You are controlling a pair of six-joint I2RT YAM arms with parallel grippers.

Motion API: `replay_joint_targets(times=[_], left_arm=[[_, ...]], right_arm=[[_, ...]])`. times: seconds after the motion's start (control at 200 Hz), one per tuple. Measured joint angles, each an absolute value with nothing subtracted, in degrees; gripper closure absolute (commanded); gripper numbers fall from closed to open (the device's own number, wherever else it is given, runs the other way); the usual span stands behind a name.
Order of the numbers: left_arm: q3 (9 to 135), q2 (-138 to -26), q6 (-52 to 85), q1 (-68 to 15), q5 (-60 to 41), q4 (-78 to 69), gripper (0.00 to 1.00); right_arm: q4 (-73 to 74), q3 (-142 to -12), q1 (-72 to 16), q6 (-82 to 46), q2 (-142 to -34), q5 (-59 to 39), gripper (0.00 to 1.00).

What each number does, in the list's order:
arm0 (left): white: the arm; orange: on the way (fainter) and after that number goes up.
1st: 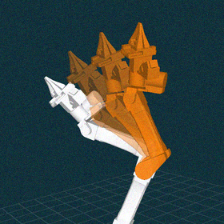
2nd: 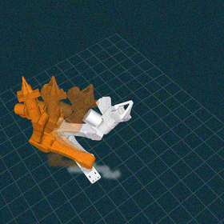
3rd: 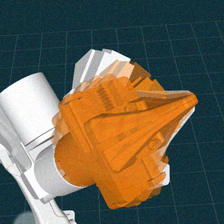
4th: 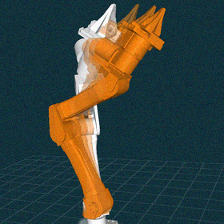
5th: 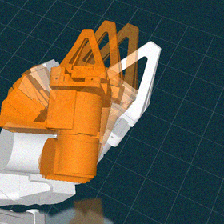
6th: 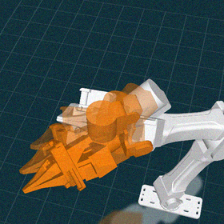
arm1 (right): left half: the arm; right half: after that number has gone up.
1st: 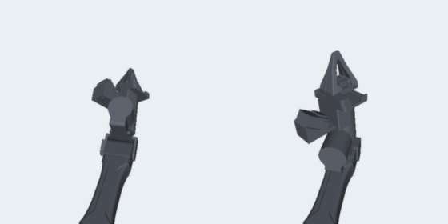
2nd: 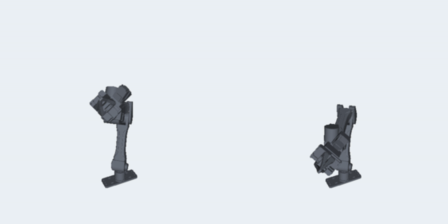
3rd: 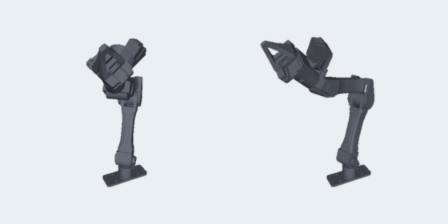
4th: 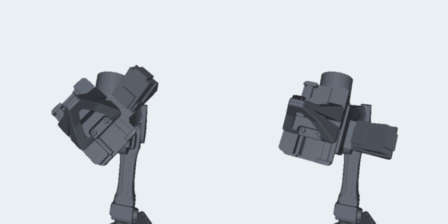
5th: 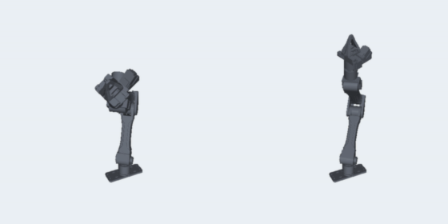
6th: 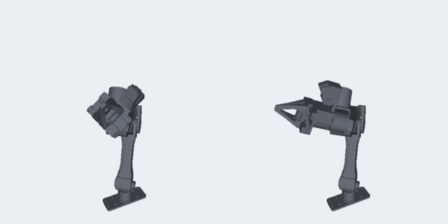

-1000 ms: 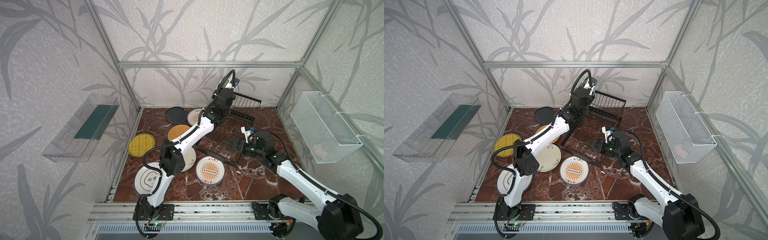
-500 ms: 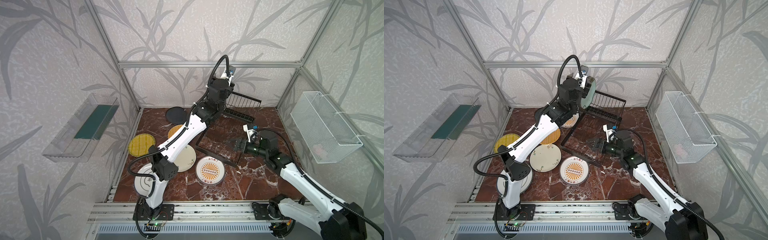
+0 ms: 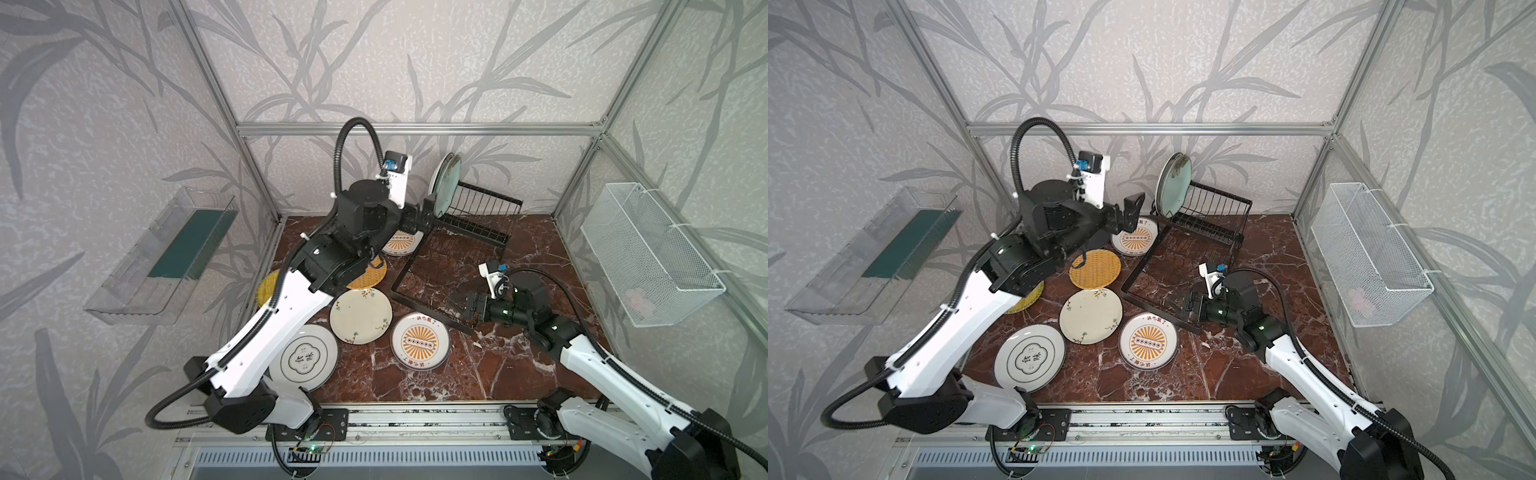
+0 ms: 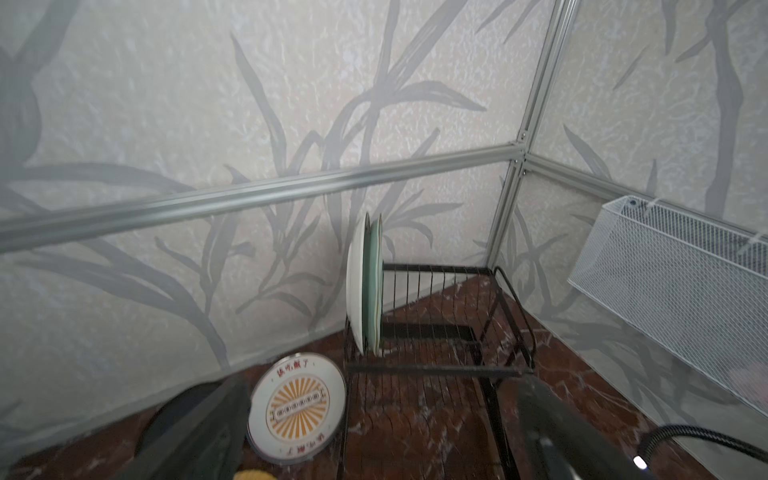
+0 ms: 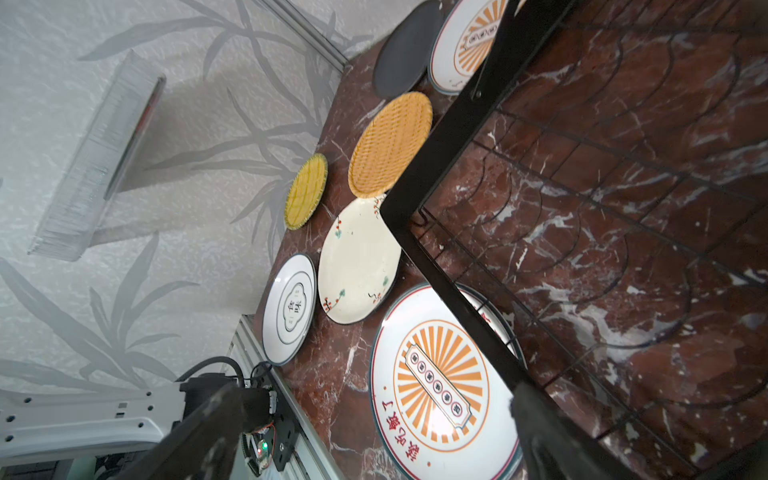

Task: Load the plates into the dish rack
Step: 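Withdraw the left gripper while the right gripper moves to the orange sunburst plate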

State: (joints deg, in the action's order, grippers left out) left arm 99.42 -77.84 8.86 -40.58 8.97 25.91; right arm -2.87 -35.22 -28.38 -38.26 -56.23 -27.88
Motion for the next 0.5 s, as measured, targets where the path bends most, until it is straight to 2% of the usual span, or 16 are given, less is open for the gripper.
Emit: replay_joint_targets(times=[0.245,0.5], left_arm=[[74.32,-60.64,21.5,-26.41,-10.61,30.04,0.01],[57.43,-57.08,29.56,-20.88,-29.91,28.16,0.01]], right_arm=[[-2.42,-29.54,-36.34,-40.25,-56.16,-22.61,0.03],[-1.17,-22.31,-41.06,-43.42,-54.02,-16.64,0.1]])
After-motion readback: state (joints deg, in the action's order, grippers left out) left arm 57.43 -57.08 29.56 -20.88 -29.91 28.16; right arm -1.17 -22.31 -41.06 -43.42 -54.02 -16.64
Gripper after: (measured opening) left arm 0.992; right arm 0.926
